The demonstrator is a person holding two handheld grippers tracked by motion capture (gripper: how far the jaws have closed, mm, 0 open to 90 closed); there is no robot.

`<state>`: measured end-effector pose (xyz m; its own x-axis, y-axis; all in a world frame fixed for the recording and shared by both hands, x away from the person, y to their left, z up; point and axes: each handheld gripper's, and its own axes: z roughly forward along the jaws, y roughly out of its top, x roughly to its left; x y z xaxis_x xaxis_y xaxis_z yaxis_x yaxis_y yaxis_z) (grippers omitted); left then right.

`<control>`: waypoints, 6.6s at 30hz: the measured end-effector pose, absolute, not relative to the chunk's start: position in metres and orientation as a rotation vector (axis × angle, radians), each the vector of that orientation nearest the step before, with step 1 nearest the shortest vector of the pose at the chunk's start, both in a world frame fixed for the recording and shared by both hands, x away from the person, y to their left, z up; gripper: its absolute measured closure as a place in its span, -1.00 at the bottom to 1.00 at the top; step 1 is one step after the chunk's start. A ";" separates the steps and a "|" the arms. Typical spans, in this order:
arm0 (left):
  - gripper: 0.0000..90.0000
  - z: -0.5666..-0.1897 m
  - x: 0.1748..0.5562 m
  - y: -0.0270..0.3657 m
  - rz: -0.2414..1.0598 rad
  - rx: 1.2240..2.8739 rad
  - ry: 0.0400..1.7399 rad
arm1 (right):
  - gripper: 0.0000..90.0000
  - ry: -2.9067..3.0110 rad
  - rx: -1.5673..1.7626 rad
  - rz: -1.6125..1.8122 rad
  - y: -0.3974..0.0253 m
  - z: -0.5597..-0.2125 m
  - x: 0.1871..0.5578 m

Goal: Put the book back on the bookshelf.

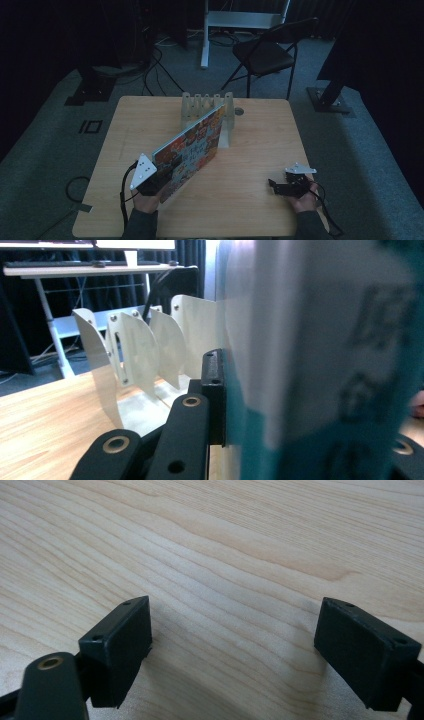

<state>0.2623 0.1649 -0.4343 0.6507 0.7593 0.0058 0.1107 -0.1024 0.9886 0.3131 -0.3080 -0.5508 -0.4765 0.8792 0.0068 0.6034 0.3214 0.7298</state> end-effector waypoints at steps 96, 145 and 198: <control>0.80 -0.430 0.272 0.172 0.809 1.503 0.921 | -0.67 2.203 1.312 0.961 -0.308 -0.551 0.313; 0.80 -0.433 0.288 0.152 0.872 1.477 0.994 | -0.67 2.203 1.313 0.961 -0.308 -0.551 0.313; 0.80 -0.436 0.314 0.121 0.966 1.430 1.090 | -0.67 2.206 1.311 0.962 -0.308 -0.551 0.313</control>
<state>0.3143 0.1214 -0.4362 0.2600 0.9656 0.0058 0.1217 -0.0388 0.9918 0.3133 -0.3077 -0.5507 -0.4811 0.8766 0.0083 0.6027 0.3239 0.7293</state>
